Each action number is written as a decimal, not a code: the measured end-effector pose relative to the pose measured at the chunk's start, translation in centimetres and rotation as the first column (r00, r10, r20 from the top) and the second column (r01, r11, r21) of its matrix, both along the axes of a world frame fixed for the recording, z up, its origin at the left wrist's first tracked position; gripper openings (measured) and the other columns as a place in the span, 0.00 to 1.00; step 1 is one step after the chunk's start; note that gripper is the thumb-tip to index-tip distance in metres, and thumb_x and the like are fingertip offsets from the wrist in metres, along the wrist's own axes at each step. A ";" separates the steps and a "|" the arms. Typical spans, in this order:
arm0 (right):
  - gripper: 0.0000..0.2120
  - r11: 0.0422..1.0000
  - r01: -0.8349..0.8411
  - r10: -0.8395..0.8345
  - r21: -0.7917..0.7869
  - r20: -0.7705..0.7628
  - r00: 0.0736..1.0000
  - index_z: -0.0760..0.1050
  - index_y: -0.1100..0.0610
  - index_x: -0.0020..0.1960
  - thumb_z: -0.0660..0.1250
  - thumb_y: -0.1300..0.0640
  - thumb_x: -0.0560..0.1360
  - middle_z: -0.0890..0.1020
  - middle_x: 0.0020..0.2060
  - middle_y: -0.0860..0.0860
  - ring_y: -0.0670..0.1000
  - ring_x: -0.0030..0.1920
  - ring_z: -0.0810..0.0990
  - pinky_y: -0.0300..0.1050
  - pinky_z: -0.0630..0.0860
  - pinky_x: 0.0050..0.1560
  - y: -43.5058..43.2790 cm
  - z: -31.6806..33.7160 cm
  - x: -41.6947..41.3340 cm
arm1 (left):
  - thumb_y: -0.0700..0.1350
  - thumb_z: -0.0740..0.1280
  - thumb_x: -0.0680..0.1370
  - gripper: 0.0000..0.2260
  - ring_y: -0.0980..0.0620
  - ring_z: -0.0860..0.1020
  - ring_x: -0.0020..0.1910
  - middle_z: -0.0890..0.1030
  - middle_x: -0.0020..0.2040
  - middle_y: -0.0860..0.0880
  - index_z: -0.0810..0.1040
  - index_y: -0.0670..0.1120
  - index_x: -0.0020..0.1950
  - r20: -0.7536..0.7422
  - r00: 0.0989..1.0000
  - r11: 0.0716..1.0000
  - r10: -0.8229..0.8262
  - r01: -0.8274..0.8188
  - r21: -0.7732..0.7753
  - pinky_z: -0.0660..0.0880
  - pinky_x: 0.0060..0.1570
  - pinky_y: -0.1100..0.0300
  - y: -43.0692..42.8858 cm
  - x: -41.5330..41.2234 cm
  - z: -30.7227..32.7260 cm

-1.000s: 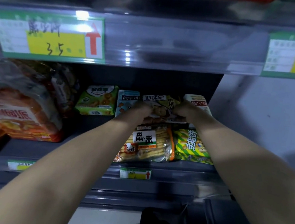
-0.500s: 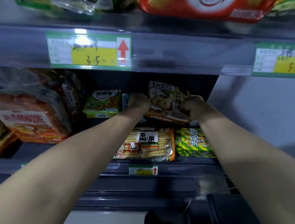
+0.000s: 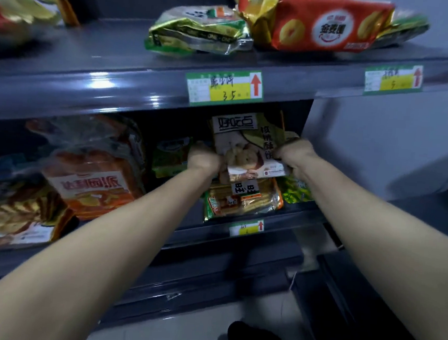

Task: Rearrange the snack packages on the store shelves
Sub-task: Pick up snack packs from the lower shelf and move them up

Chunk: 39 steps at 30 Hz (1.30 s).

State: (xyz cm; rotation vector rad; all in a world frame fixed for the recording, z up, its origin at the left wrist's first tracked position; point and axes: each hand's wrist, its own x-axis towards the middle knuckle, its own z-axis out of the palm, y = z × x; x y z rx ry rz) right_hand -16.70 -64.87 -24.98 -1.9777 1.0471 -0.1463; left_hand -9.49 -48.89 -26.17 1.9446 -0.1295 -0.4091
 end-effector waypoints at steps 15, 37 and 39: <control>0.19 0.991 -0.102 0.107 -0.085 0.057 0.993 0.64 0.55 0.30 0.74 0.62 0.68 0.70 0.30 0.52 0.51 0.31 0.68 0.42 0.63 0.32 15.9 3.2 -8.6 | 0.29 0.71 0.69 0.16 0.41 0.78 0.32 0.76 0.38 0.36 0.65 0.42 0.37 -0.140 0.989 0.998 0.039 -0.046 -0.042 0.78 0.34 0.43 15.6 -6.3 2.8; 0.11 0.830 -0.447 0.550 -0.334 0.354 0.756 0.75 0.61 0.37 0.77 0.61 0.66 0.77 0.33 0.54 0.50 0.32 0.72 0.41 0.67 0.33 26.1 20.0 -10.7 | 0.38 0.72 0.70 0.15 0.49 0.74 0.36 0.74 0.41 0.44 0.64 0.46 0.42 0.286 0.914 0.943 0.286 -0.216 -0.254 0.73 0.30 0.57 29.6 -12.0 17.8; 0.09 0.844 -0.415 0.533 -0.340 0.439 0.723 0.77 0.60 0.38 0.77 0.61 0.66 0.80 0.33 0.52 0.47 0.30 0.75 0.38 0.70 0.31 26.3 21.9 -9.1 | 0.39 0.71 0.71 0.16 0.46 0.75 0.34 0.74 0.43 0.42 0.63 0.46 0.42 0.339 0.892 0.934 0.298 -0.200 -0.296 0.73 0.32 0.53 29.9 -10.7 20.2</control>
